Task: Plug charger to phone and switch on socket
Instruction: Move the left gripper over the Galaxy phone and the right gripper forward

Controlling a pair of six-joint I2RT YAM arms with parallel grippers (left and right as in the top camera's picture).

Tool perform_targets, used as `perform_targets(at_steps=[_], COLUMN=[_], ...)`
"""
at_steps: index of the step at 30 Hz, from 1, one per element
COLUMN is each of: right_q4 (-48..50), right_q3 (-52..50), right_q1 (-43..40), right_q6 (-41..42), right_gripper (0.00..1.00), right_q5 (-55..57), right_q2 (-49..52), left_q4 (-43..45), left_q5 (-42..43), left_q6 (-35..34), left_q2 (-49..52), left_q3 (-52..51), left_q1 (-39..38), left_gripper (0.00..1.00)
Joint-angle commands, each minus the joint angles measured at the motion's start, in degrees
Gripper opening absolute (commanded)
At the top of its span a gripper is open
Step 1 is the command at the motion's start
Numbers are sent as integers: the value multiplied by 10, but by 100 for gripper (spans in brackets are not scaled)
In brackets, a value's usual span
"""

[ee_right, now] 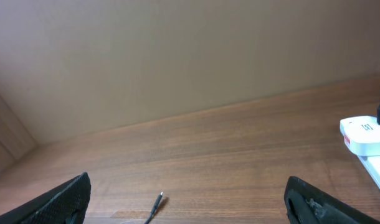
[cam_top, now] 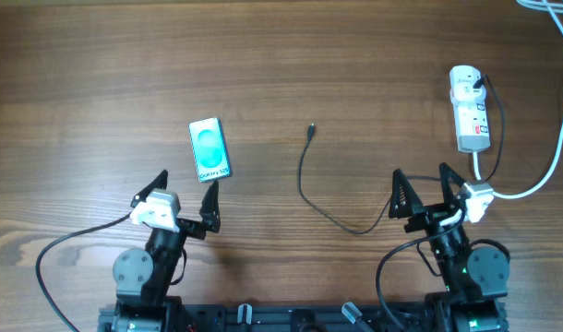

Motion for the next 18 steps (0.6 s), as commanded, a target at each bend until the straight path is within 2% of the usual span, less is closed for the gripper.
perform_targets(at_steps=[1,5,14,18], right_q4=[1,0,-62,-105], right_q3=[41,83,209,256], right_q1=[1,1,1,1], right_q6=[-12,-43,-44,-54], right_gripper=[100,100,100,100], right_q5=[-12,-40,-71,-88], right_q2=[42,102,245,282], left_q4=[2,0,-70,-90], left_q5=[-8,-8,-7,-4], left_q6=[-9,-9,-10,-50], left_q2=[40,105,289,348], left_q3=[45,87,240,301], left_q1=[-2,-2,-2,-2], left_gripper=[100,100,100,100])
